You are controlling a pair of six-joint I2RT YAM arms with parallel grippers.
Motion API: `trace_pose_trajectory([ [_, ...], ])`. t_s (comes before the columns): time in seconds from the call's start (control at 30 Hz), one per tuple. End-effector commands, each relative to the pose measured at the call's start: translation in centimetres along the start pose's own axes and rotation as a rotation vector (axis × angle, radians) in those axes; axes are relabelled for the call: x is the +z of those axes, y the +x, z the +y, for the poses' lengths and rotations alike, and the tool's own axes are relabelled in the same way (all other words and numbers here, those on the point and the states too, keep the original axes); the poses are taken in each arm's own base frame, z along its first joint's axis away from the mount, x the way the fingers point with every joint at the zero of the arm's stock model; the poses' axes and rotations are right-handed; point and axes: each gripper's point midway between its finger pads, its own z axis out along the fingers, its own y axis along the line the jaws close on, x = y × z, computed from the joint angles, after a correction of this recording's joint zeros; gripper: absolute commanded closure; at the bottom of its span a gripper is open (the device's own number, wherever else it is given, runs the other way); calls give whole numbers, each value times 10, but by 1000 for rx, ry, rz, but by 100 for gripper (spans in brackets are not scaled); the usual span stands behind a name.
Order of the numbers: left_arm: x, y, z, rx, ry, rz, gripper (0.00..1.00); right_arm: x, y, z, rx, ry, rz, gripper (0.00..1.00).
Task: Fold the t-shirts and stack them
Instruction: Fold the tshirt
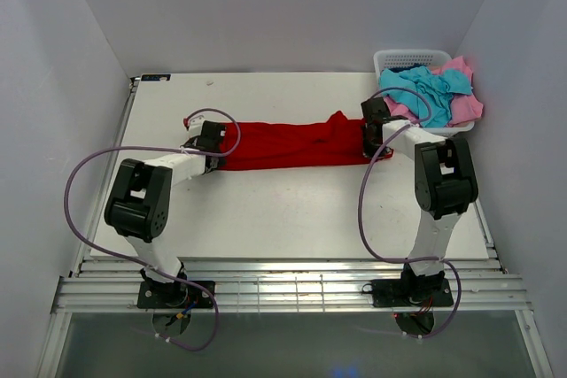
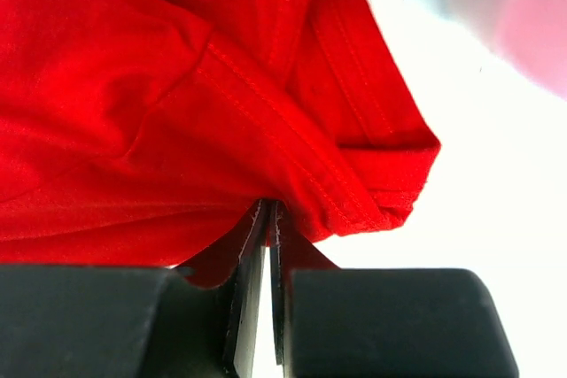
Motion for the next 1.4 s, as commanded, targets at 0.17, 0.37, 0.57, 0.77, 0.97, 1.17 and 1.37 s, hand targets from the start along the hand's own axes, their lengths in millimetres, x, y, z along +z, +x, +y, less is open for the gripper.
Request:
trace_pose_trajectory([
  [0.17, -21, -14, 45, -3, -144, -48, 52, -42, 45, -22, -33, 14, 148, 89],
  [0.37, -40, -26, 52, -49, -148, -84, 52, -94, -9, -9, -29, -116, -15, 87],
  [0.57, -71, -52, -10, -98, 183, -136, 54, -124, -57, 20, -37, -298, -198, 86],
  [0.77, -94, -51, -89, -18, 518, -133, 54, -109, -71, 57, -44, -474, -237, 74],
  [0.97, -81, -33, -110, 69, 523, -82, 33, -90, -81, 83, -44, -575, -259, 67],
  [1.17, -70, -20, -113, 126, 500, -60, 22, -77, -92, 109, -55, -654, -263, 62],
  [1.37, -59, -12, -115, 147, 477, -41, 22, -67, -97, 125, -64, -686, -256, 58],
])
